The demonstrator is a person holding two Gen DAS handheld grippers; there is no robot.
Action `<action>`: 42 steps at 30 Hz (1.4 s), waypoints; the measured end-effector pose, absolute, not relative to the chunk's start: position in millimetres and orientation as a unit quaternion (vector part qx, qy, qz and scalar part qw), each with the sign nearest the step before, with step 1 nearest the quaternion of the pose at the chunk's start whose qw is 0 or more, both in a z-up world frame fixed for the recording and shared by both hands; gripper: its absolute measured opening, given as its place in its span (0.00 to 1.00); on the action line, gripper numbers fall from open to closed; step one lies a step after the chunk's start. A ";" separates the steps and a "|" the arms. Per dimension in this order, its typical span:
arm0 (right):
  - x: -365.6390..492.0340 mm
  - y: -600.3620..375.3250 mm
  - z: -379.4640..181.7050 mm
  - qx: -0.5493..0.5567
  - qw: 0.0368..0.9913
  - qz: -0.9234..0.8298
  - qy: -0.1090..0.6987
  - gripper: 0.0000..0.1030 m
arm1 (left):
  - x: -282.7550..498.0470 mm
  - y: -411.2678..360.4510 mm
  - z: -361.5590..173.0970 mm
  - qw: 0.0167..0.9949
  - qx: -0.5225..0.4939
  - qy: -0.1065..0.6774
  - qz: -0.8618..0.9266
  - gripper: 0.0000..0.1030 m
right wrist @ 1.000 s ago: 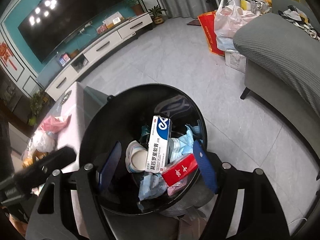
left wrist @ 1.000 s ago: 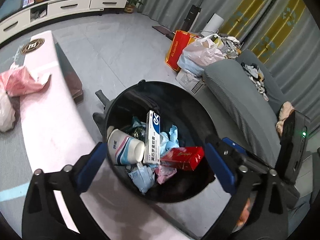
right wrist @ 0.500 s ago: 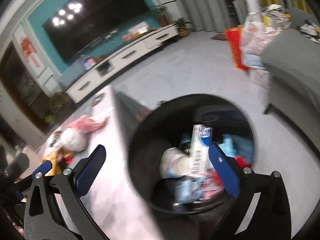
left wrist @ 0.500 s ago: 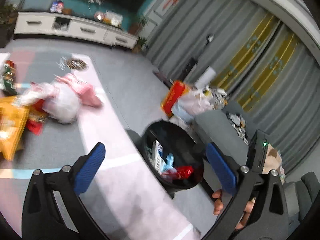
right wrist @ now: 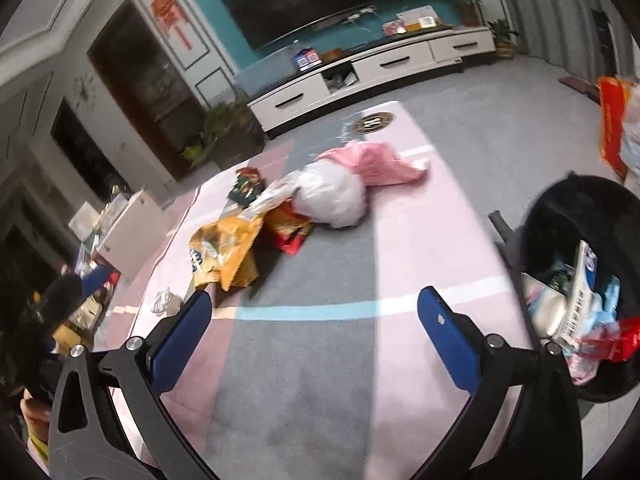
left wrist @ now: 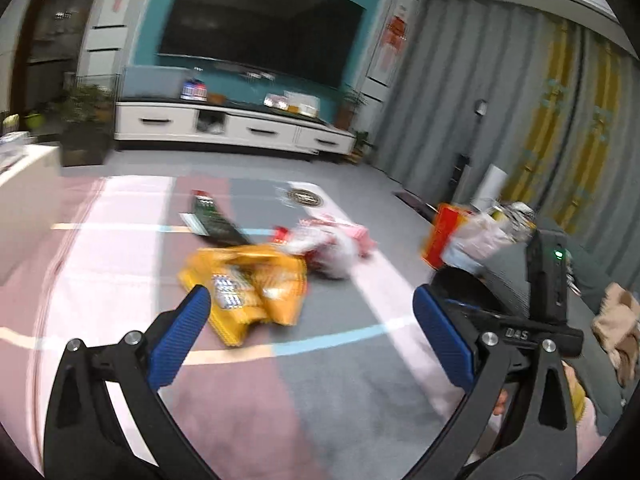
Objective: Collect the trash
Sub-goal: 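Move both grippers back to the table toward the tissue and snack bag, then grasp the crumpled white tissue with the left gripper while the right grasps the yellow snack bag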
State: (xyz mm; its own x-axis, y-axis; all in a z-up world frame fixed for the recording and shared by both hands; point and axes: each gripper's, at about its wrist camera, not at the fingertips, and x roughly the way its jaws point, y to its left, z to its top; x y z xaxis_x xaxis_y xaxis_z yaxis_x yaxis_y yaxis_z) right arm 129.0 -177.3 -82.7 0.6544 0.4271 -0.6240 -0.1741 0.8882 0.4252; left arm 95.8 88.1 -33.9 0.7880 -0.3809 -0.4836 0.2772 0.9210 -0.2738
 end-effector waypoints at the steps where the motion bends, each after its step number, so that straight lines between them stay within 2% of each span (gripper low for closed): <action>1: 132.1 -167.7 -83.8 0.163 0.896 0.169 0.377 0.97 | 97.5 100.2 -38.2 0.943 -0.093 0.277 -0.158 0.98; 6: 151.3 -138.5 -95.6 0.165 0.886 0.183 0.393 0.97 | 118.1 132.1 -66.0 0.935 -0.056 0.338 -0.090 0.98; 13: 176.5 -104.6 -104.9 0.183 0.871 0.197 0.411 0.97 | 143.2 146.0 -97.7 0.912 -0.065 0.397 -0.081 0.98; 24: 226.2 -80.8 -127.2 0.208 0.847 0.177 0.456 0.97 | 171.0 155.9 -124.7 0.889 -0.074 0.447 -0.061 0.98; 33: 231.4 -64.7 -135.5 0.212 0.838 0.196 0.463 0.97 | 172.0 151.6 -128.4 0.891 -0.074 0.443 -0.069 0.97; 36: 231.5 -62.5 -137.7 0.217 0.835 0.200 0.465 0.91 | 172.1 151.0 -131.9 0.888 -0.074 0.448 -0.071 0.87; 38: 232.0 -63.0 -138.9 0.219 0.832 0.201 0.468 0.85 | 171.9 151.1 -132.7 0.887 -0.076 0.450 -0.068 0.66; 41: 233.1 -63.0 -140.2 0.222 0.830 0.202 0.470 0.77 | 172.3 151.6 -135.9 0.885 -0.079 0.454 -0.067 0.54; 42: 233.2 -63.3 -140.3 0.222 0.829 0.202 0.471 0.70 | 171.9 151.3 -135.7 0.885 -0.077 0.454 -0.065 0.52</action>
State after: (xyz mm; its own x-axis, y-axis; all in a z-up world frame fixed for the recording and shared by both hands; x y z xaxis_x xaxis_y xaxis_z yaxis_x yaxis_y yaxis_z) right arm 233.2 -63.3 -140.3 0.4739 0.5446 -0.6920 -0.1264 0.8197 0.5587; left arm 171.9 151.3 -135.7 0.5788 -0.1851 -0.7942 0.0444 0.9796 -0.1959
